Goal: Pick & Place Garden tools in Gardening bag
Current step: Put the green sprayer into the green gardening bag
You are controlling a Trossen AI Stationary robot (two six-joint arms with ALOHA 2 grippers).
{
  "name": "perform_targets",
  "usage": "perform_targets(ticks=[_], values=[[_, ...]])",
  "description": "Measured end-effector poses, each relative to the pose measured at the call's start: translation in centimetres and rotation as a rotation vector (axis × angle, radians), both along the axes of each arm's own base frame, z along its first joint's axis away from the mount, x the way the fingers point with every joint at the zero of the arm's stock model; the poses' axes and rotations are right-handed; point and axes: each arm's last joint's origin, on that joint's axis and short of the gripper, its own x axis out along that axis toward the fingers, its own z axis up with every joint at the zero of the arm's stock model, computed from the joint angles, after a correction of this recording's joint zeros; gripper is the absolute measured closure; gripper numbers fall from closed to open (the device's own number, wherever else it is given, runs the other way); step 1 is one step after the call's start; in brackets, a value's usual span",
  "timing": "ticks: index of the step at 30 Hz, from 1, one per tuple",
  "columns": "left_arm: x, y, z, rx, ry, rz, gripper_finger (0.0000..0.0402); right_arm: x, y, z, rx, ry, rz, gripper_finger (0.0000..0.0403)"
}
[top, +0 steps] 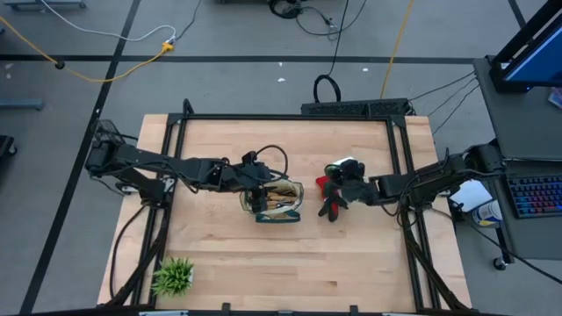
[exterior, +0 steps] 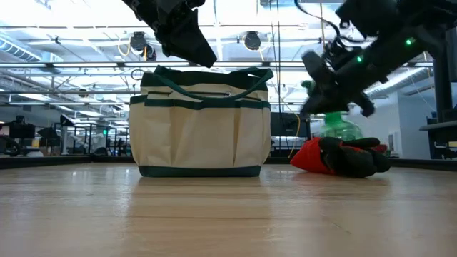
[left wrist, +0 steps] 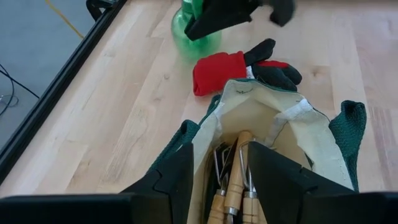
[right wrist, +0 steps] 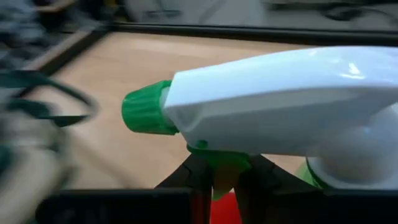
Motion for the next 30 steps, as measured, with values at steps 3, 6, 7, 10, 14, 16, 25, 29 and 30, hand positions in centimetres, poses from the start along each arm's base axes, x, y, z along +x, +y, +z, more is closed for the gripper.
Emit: perform_targets(ticks=[3,6,7,10,14,16,25,29,30], values=[[0.0,-0.3,0.0,0.0,0.0,-0.008,0.0243,0.8,0.2,1.0,-0.029,-0.063,0.102,0.0361],[0.0,-0.7,0.0,0.0,0.0,-0.021,0.0243,1.4,0.5,1.9,-0.052,-0.127,0.196,0.0363],[-0.1,-0.8,0.0,0.0,0.0,-0.025,0.0243,1.5,0.5,2.1,-0.06,-0.144,0.219,0.0366],[-0.1,-1.2,0.0,0.0,0.0,-0.038,0.0243,1.7,0.6,2.6,-0.085,-0.176,0.263,0.0368],[-0.5,-1.5,0.4,-0.001,-0.001,-0.05,0.0243,1.8,0.6,2.9,-0.096,-0.202,0.266,0.0363],[-0.7,-1.6,0.8,-0.001,-0.021,-0.049,0.0243,1.8,0.6,3.0,-0.097,-0.21,0.267,0.0361],[-2.1,-1.6,2.5,0.01,-0.06,-0.038,0.0243,2.2,1.0,4.2,-0.11,-0.319,0.418,0.0365],[-2.5,-1.6,2.5,0.012,-0.038,-0.037,0.0243,2.4,1.2,4.9,-0.14,-0.369,0.471,0.0363],[-2.6,-1.5,2.4,0.011,-0.028,-0.036,0.0243,2.4,1.2,4.9,-0.144,-0.375,0.487,0.0364]])
